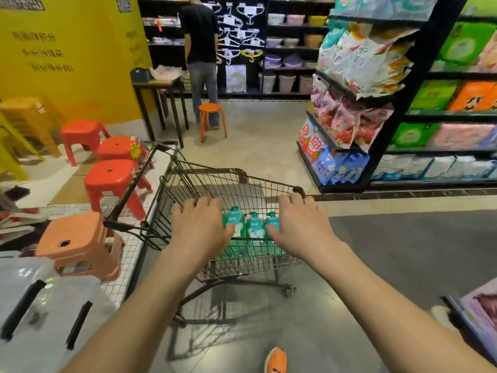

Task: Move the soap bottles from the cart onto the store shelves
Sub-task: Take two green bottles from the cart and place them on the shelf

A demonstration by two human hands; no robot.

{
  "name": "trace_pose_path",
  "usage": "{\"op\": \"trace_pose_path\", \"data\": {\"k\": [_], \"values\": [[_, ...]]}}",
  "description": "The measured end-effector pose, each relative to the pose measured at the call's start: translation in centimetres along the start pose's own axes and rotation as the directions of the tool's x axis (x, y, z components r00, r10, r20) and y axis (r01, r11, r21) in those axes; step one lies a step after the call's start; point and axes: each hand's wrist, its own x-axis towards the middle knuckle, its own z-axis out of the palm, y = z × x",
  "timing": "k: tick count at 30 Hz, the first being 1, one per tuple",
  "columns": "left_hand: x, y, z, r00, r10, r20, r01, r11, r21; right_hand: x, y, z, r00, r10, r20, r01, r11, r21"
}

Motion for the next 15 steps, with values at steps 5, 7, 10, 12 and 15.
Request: {"op": "trace_pose_path", "data": {"k": [5, 7, 10, 12, 15], "values": [[7.3, -0.5, 1.6, 0.997, -0.076, 0.009, 0.076, 0.996, 0.038, 8.6, 0.6, 2.5, 0.995, -0.065, 0.073, 0.061, 0.997, 0.046], [10.2, -0.6, 1.9, 0.993, -0.117, 0.033, 0.115, 0.991, 0.064, 12.1, 0.8, 3.3, 0.987, -0.105, 0.121, 0.098, 0.993, 0.064], [14.8, -0.8, 2.3, 0.98, -0.186, 0.069, 0.181, 0.981, 0.072, 17.4, 0.9, 4.4, 0.976, -0.148, 0.16, 0.134, 0.986, 0.096], [17.6, -1.0, 2.7, 0.975, -0.208, 0.08, 0.202, 0.976, 0.078, 20.8, 1.0, 5.0, 0.968, -0.175, 0.182, 0.161, 0.983, 0.09], [20.9, -1.4, 3.7, 0.969, -0.22, 0.116, 0.211, 0.974, 0.085, 24.9, 0.9, 5.9, 0.951, -0.202, 0.234, 0.181, 0.977, 0.11]]}}
